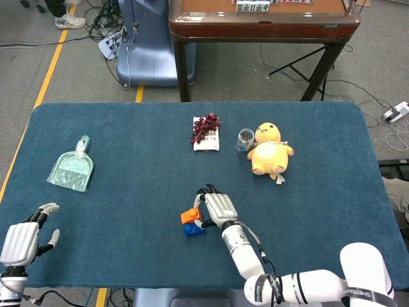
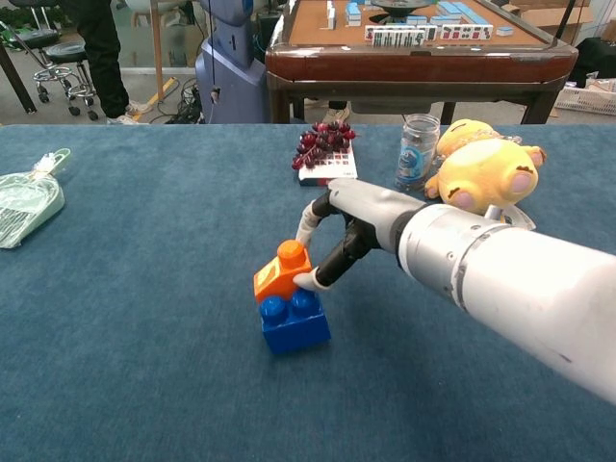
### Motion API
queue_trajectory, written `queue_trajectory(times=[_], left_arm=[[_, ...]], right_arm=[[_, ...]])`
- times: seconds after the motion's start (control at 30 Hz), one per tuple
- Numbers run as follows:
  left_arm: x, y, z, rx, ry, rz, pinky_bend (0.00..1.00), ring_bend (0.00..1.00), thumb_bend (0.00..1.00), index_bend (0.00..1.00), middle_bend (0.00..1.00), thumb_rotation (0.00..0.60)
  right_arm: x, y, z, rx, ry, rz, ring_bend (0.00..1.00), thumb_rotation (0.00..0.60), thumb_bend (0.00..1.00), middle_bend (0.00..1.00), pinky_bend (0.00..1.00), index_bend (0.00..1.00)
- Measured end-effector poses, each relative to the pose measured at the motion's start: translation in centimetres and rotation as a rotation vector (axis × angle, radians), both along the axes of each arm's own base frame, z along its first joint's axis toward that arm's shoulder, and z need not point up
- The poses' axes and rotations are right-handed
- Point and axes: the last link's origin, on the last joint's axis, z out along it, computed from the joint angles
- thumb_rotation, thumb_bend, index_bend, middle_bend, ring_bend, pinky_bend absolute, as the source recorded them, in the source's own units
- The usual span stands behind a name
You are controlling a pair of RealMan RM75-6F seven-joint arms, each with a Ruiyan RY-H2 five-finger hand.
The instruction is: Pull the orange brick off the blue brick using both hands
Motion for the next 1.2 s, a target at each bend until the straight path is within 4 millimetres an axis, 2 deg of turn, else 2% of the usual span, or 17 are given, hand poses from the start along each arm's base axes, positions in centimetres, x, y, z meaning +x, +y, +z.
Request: queue_trajectory(times=[0.13, 0.2, 0.27, 0.3, 0.47, 0.57, 0.73, 0.93, 1.07, 1.2], left_arm=[[0.5, 0.5, 0.0, 0.000, -0.010, -0.013, 0.70, 0.46, 0.41, 0.27, 0.24, 0.600], [0.9, 0.8, 0.0, 0.000, -0.018, -0.022, 0.74, 0.52, 0.41, 0.26, 0.30, 0.600], [1.4, 1.1, 0.1, -0.001, -0.029, -0.031, 0.80, 0.60, 0.40, 0.25, 0.40, 0.600], [1.7, 1.3, 0.1, -0.001, -0.036, -0.035, 0.84, 0.65, 0.37, 0.25, 0.48, 0.600], [3.8, 2.6, 0.2, -0.017, -0.107, -0.058, 0.97, 0.78, 0.21, 0.23, 0.72, 0.600], [5.5, 3.6, 0.0, -0.045, -0.165, -0.071, 1.00, 0.83, 0.16, 0.22, 0.82, 0.600], [8.7, 5.8, -0.5, -0.114, -0.264, -0.095, 1.00, 0.97, 0.10, 0.22, 0.99, 0.600], [13.1, 7.9, -1.4, -0.219, -0.366, -0.155, 1.00, 1.00, 0.08, 0.24, 1.00, 0.600], [15.6, 8.8, -2.3, -0.257, -0.430, -0.193, 1.00, 1.00, 0.07, 0.31, 1.00, 0.600], [17.8, 9.3, -3.4, -0.292, -0.495, -0.216, 1.00, 1.00, 0.07, 0.32, 1.00, 0.600]], right_arm=[[-0.3, -0.4, 1.3, -0.039, -0.008, 0.002, 0.04, 0.600, 0.29, 0.21, 0.19, 0.62], [-0.4, -0.6, 2.2, -0.061, -0.016, -0.002, 0.04, 0.600, 0.29, 0.21, 0.19, 0.63], [-0.6, -0.9, 3.1, -0.086, -0.027, -0.008, 0.04, 0.600, 0.29, 0.21, 0.19, 0.63], [-0.7, -1.0, 3.6, -0.098, -0.033, -0.012, 0.04, 0.600, 0.29, 0.21, 0.19, 0.63], [-0.9, -2.1, 6.5, -0.179, -0.080, -0.033, 0.04, 0.600, 0.29, 0.22, 0.19, 0.64], [-1.0, -2.6, 8.2, -0.223, -0.112, -0.041, 0.04, 0.600, 0.29, 0.22, 0.19, 0.64], [-0.9, -3.5, 10.7, -0.295, -0.155, -0.049, 0.04, 0.600, 0.29, 0.23, 0.19, 0.64], [-0.9, -4.3, 12.7, -0.352, -0.187, -0.052, 0.04, 0.600, 0.29, 0.23, 0.19, 0.65], [-0.5, -4.6, 13.2, -0.373, -0.201, -0.041, 0.04, 0.600, 0.29, 0.23, 0.19, 0.65], [0.1, -4.8, 13.3, -0.380, -0.221, -0.032, 0.04, 0.600, 0.29, 0.23, 0.19, 0.65]])
